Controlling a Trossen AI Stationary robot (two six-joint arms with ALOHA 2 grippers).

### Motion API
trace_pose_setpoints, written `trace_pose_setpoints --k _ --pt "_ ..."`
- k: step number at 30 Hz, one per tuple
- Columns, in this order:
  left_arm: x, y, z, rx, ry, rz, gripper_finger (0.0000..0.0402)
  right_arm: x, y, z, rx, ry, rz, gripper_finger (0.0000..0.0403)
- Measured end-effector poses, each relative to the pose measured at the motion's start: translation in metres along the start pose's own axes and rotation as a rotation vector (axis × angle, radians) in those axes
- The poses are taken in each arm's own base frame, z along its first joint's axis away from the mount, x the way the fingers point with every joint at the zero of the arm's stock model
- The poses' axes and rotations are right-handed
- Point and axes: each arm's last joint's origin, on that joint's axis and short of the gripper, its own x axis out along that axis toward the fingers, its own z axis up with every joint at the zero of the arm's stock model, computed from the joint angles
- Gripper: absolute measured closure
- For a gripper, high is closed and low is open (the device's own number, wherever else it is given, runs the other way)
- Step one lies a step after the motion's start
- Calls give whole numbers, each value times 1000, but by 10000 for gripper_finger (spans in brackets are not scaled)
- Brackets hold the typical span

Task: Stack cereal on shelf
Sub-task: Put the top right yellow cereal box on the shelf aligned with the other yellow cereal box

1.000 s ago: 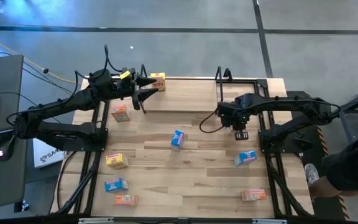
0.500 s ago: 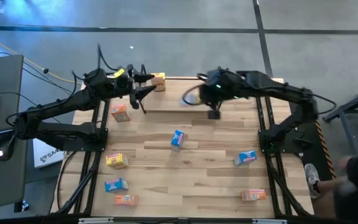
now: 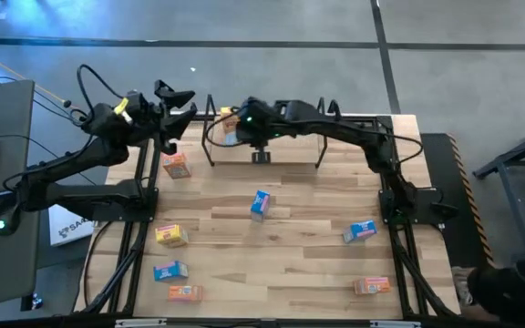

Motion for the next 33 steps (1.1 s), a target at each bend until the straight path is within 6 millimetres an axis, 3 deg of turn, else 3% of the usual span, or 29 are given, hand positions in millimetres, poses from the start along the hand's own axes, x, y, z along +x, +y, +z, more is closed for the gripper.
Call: trace_pose_setpoints --k 7,21,33 --pt "0 0 0 -1 1 1 165 47 6 -17 -23 130 22 354" --pt "0 0 0 -27 1 2 165 57 -7 -16 97 15 63 342" --pt "0 0 0 -37 3 2 165 59 -20 -16 171 -39 27 213"
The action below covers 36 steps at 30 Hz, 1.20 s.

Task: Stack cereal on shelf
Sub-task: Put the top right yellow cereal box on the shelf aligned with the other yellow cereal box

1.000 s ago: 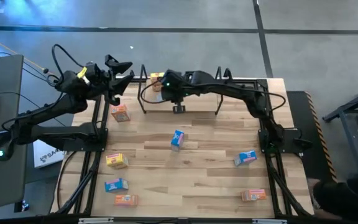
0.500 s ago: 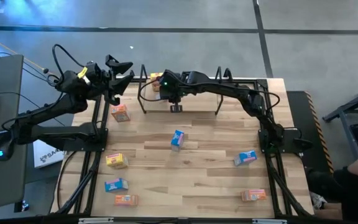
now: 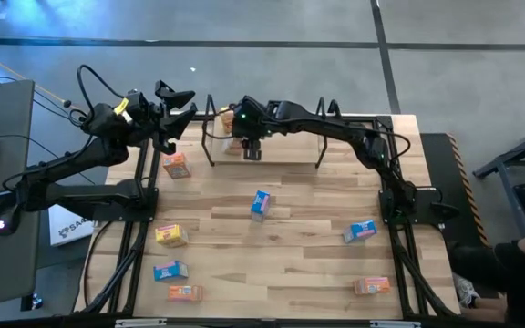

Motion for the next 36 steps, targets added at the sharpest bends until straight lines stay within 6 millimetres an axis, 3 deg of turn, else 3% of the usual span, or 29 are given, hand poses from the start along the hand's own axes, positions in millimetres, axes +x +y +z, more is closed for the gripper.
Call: trace_pose_setpoints --k 5,12,17,21,26,36 --pt "0 0 0 -1 2 0 165 0 -10 6 55 -90 -26 199" --pt "0 0 -1 -1 7 1 165 -2 -14 1 53 -62 -1 198" --pt "0 1 -3 -6 32 7 165 -33 -22 -5 33 -11 57 198" --pt "0 1 -7 -14 69 15 165 -59 -34 -20 142 28 212 198" --pt "-1 2 -11 -22 109 23 165 -69 -40 -43 202 171 333 198" --pt "-1 3 -13 -26 133 34 165 -74 -28 -41 187 148 495 198"
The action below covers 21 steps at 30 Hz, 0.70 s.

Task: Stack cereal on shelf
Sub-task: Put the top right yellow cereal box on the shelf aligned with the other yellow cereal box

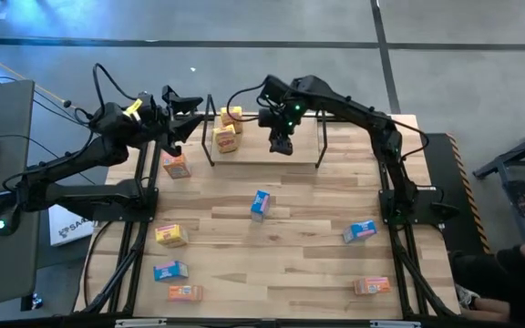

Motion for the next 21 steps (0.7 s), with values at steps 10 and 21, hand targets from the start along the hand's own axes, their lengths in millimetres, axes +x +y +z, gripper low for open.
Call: trace_pose_setpoints --k 10,21 --pt "0 2 -2 16 12 49 165 -24 14 -16 -16 -42 -1 199" --pt "2 3 -5 22 29 52 165 -12 69 -103 159 -523 -198 199"
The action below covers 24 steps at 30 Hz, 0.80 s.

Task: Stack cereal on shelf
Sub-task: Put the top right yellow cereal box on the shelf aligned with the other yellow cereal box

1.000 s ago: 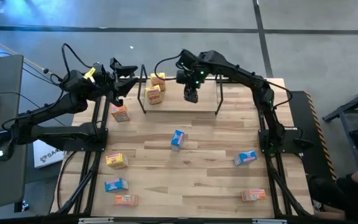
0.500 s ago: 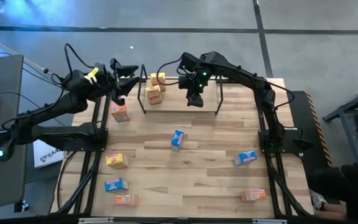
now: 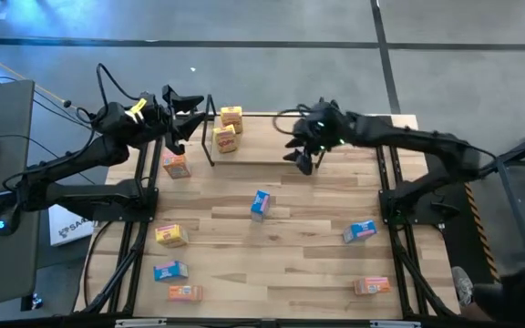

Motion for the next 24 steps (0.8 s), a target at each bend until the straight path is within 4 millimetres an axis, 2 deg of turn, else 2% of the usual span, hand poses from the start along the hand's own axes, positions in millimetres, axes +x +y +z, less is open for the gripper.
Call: trace_pose_setpoints --k 6,15,17,20,24 --pt "3 2 -10 -26 79 13 165 -13 7 -9 91 -245 3 199" --pt "4 2 -12 -48 92 20 165 -15 7 -3 75 -299 7 199" --pt "4 4 -12 -74 123 79 166 -16 6 -3 83 -305 5 199" --pt "12 11 -1 -96 267 204 174 -16 5 -3 85 -305 -4 199" --pt "27 22 13 -26 606 295 212 -16 5 -3 87 -307 -16 199"
